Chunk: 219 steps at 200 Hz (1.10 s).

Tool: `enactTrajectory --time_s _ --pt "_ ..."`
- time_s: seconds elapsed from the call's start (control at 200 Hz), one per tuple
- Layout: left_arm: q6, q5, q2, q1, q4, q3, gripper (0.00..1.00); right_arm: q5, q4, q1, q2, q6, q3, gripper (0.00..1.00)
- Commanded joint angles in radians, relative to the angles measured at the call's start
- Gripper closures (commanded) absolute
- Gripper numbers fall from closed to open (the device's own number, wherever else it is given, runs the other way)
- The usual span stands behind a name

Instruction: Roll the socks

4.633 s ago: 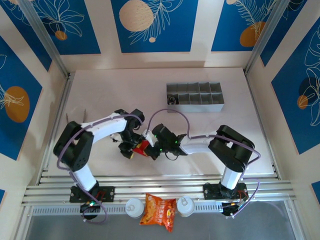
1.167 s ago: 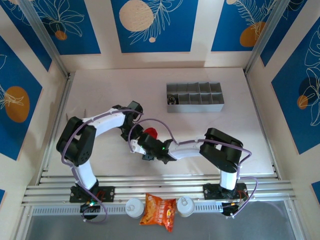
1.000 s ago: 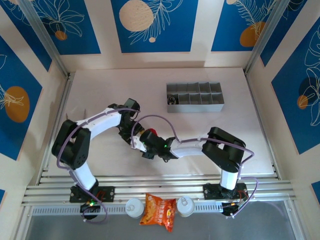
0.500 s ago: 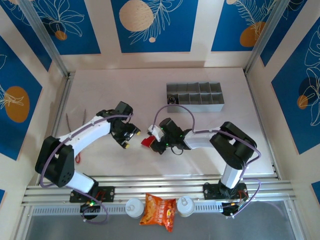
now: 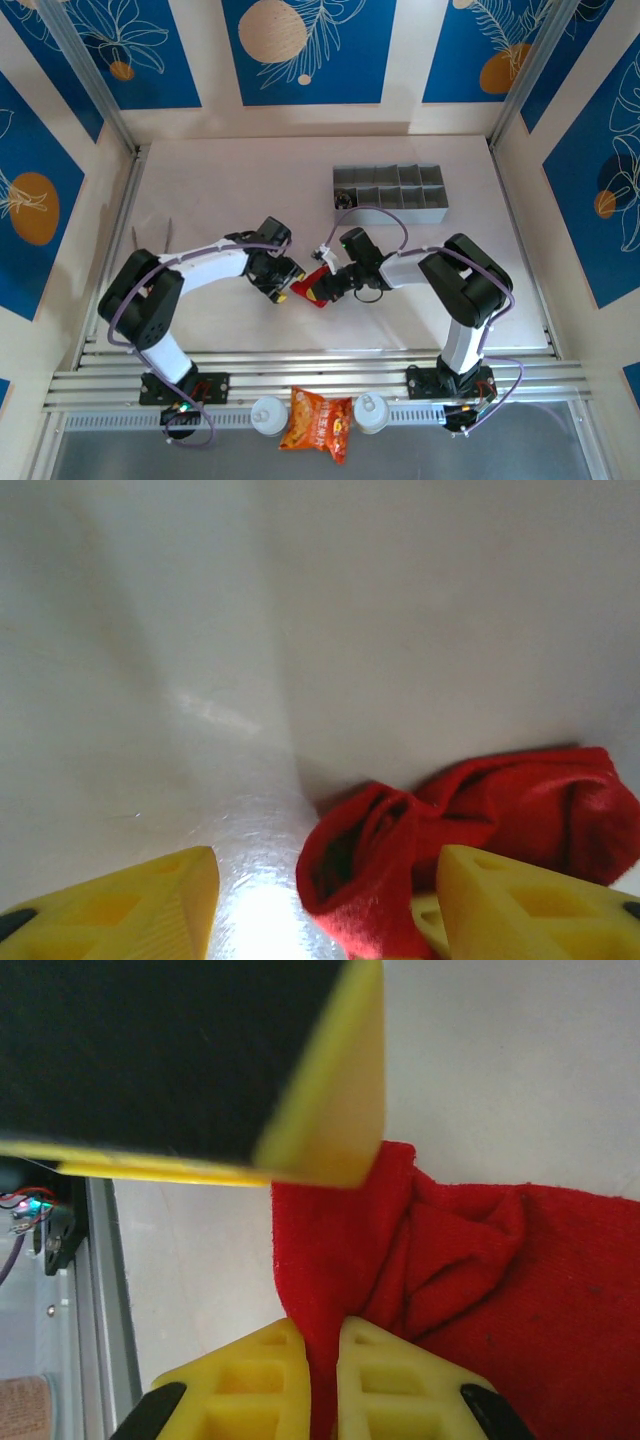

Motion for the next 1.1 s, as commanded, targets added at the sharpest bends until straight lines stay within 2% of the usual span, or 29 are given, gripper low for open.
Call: enactTrajectory --time_s 0.0,0.325,0.425,0.48,0.51,0.635,0.735,0.8,0.88,0.92,0.965,1.055,1.09 --pt "-0.012 0.026 0.036 -0.018 0.037 0.030 0.46 -0.045 -0.028 -0.004 0.023 0.016 -0.011 1.00" --pt "-0.028 0.052 0.101 -0.068 0.062 0.046 0.65 -0.033 -0.024 -0.006 0.030 -0.010 -0.020 1.00" --pt "-0.055 0.057 0.093 -0.071 0.077 0.025 0.80 -0.026 -0.057 0.000 0.035 -0.044 0.001 1.00" --pt "-0.073 0.049 0.068 -0.063 0.069 0.004 0.95 -0.012 -0.103 0.017 0.036 -0.093 0.030 1.00" --pt "-0.087 0.043 0.049 -0.056 0.054 -0.012 1.00 0.000 -0.137 0.029 0.038 -0.129 0.054 1.00" --pt "-0.108 -0.005 -0.082 -0.010 -0.077 -0.075 1.00 0.043 -0.259 0.092 0.062 -0.283 0.161 1.00" --pt "-0.092 -0.012 -0.149 0.005 -0.249 -0.076 1.00 0.017 -0.306 0.125 0.090 -0.355 0.233 1.00" --pt "-0.088 -0.009 -0.161 0.001 -0.336 -0.071 1.00 0.001 -0.319 0.135 0.111 -0.356 0.270 0.91" --pt "-0.099 -0.038 -0.161 0.000 -0.424 -0.053 1.00 0.035 -0.268 0.155 0.088 -0.343 0.251 0.68" --pt "-0.110 -0.053 -0.156 0.000 -0.445 -0.047 1.00 0.075 -0.221 0.170 0.056 -0.340 0.217 0.60" --pt "-0.121 -0.061 -0.144 0.001 -0.449 -0.039 1.00 0.118 -0.179 0.187 0.015 -0.336 0.179 0.56" --pt "-0.128 -0.064 -0.096 -0.009 -0.450 0.003 1.00 0.224 -0.123 0.227 -0.070 -0.332 0.104 0.52" --pt "-0.124 -0.064 -0.075 -0.017 -0.452 0.025 1.00 0.298 -0.092 0.253 -0.114 -0.327 0.061 0.49"
